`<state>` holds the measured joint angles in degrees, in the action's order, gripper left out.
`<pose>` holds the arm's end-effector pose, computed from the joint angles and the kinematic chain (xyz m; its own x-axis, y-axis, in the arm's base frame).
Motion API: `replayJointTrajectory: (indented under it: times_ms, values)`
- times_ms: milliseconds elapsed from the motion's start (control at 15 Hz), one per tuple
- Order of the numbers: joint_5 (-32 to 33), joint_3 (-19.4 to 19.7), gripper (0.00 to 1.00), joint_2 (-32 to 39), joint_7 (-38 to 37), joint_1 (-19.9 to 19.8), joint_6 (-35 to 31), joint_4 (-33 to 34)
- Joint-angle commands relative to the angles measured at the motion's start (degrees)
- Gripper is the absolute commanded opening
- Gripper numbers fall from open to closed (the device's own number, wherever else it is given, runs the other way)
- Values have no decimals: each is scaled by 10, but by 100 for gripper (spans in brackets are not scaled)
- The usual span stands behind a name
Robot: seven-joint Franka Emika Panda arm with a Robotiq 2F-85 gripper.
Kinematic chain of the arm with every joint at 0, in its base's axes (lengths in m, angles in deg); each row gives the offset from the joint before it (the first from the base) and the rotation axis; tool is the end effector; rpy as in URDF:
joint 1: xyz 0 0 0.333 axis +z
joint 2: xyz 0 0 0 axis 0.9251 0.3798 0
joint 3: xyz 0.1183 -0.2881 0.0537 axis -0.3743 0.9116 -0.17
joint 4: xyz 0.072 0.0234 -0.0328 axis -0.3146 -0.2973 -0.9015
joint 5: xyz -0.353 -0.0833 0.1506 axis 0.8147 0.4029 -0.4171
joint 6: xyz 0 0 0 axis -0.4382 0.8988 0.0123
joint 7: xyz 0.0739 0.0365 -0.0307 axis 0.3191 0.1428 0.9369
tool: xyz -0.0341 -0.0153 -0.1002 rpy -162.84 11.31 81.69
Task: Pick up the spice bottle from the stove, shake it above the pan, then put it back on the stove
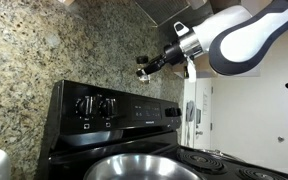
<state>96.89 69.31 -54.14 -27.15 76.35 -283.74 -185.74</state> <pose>0.6841 0.1030 0.4394 0.1656 0.6913 0.7033 0.3756 -0.7036 0.6032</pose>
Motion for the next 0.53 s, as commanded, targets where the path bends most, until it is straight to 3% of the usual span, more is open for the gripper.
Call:
replayJointTrajectory:
  times_ms: [0,467]
  values:
    - [0,0,18,0,0,0,0,0]
    - [-13,33,18,19,4,10,0,-1]
